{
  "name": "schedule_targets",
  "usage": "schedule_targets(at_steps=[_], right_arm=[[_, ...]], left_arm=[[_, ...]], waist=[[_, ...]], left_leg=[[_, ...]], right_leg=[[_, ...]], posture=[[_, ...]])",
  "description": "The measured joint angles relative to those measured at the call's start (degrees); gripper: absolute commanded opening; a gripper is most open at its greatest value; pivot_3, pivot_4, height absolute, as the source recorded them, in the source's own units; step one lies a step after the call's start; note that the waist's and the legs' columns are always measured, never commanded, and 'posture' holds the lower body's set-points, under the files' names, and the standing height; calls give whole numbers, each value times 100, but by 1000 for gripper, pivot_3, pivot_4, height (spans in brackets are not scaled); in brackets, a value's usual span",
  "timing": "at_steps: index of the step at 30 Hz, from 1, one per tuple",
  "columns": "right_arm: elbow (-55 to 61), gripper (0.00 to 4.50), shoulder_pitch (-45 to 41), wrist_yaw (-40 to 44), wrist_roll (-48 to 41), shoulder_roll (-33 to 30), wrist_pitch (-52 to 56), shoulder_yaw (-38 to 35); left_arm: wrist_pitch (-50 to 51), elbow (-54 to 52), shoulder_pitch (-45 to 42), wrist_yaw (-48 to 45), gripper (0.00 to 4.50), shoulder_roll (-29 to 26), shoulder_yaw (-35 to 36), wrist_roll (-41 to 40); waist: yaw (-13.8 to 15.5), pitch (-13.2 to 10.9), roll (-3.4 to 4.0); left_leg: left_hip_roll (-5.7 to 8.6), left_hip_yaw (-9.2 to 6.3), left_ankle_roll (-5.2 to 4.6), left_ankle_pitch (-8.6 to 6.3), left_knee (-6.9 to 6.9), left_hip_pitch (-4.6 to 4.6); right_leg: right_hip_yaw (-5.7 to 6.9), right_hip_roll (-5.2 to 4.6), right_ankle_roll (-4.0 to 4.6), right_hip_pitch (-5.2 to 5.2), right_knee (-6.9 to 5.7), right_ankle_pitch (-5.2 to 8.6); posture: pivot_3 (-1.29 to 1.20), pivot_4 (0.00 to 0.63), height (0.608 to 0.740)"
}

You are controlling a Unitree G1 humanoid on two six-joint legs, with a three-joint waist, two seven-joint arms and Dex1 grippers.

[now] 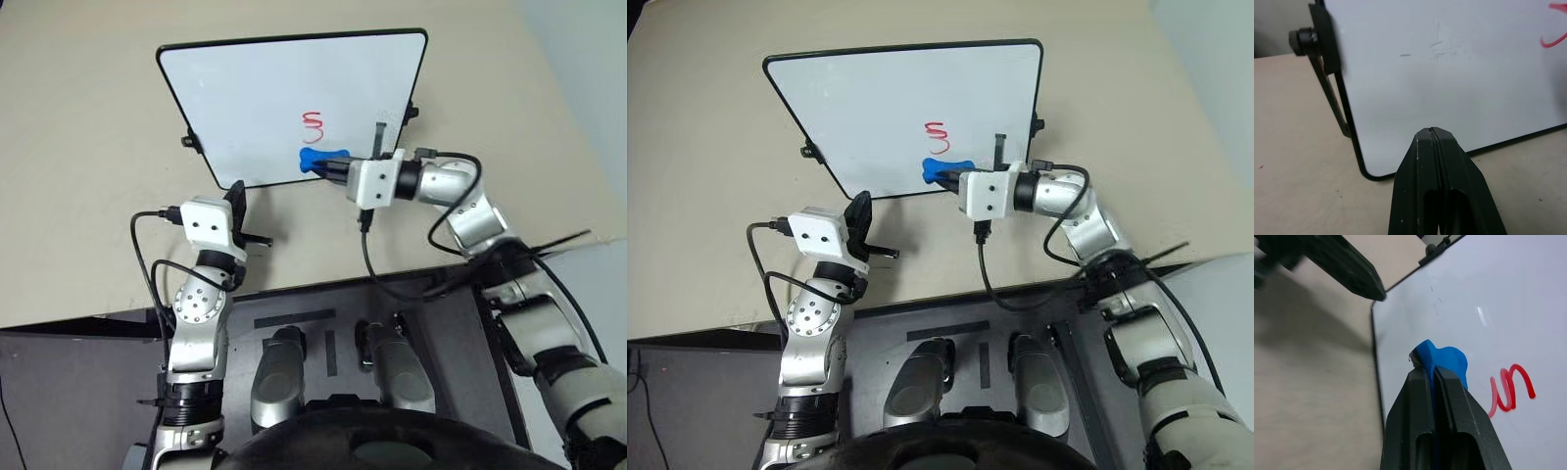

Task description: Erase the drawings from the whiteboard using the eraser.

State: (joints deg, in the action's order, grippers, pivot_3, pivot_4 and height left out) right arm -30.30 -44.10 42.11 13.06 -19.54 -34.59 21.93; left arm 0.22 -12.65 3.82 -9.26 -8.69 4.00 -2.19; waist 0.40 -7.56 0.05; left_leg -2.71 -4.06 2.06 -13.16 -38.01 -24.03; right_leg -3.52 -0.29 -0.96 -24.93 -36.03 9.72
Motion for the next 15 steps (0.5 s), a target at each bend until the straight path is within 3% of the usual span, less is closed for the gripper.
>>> schedule_targets(at_steps=[8, 15], right_arm=[[-2022, 13, -992, -1737, 1428, 151, -1543, 364], [-2499, 13, -1236, -2967, 2147, 139, -1880, 481]], left_arm=[[-53, 15, 3, 131, 0, 18, 18, 6], [-60, 17, 0, 191, 0, 12, 25, 6]], waist=[[-17, -1, 1], [-15, -3, 2]], left_leg=[[-9, -5, 7, -14, 2, 0], [-7, -11, 6, -13, -3, 1]], right_leg=[[3, -3, 16, -18, -8, -17], [5, -5, 24, -25, 0, -59]], posture=[[0, 150, 740], [0, 150, 740]])
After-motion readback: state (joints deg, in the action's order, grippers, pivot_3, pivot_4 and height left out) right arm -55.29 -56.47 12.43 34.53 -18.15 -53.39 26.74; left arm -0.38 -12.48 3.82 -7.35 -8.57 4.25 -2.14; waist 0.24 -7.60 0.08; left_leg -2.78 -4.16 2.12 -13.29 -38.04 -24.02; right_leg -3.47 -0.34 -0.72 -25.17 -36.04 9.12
